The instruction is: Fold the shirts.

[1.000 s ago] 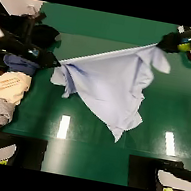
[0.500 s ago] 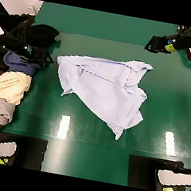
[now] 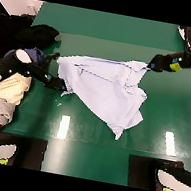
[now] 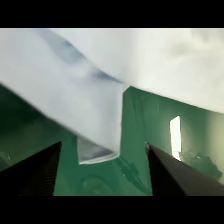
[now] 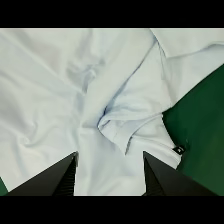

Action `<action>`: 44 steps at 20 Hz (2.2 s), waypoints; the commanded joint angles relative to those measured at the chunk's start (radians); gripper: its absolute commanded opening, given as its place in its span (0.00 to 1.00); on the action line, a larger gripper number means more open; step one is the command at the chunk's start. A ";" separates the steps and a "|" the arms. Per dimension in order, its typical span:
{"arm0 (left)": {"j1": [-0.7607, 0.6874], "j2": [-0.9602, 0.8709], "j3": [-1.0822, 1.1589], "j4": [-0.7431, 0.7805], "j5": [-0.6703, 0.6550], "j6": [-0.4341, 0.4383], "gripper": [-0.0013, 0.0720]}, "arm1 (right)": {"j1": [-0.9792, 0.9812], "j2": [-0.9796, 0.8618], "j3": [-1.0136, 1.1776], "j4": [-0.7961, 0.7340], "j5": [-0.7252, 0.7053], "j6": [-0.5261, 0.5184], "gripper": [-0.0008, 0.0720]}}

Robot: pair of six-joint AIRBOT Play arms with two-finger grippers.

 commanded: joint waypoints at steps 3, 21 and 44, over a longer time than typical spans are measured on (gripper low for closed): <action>-0.043 -0.001 -0.057 0.002 0.117 -0.011 0.83 | -0.001 0.137 -0.213 0.002 -0.050 -0.002 0.65; -0.043 0.071 0.122 0.006 -0.083 -0.037 0.05 | -0.310 0.041 -0.745 0.233 -0.055 -0.210 0.63; -0.042 0.271 0.787 0.165 -0.155 -0.195 0.05 | -0.388 0.348 -0.111 0.233 -0.115 -0.076 0.04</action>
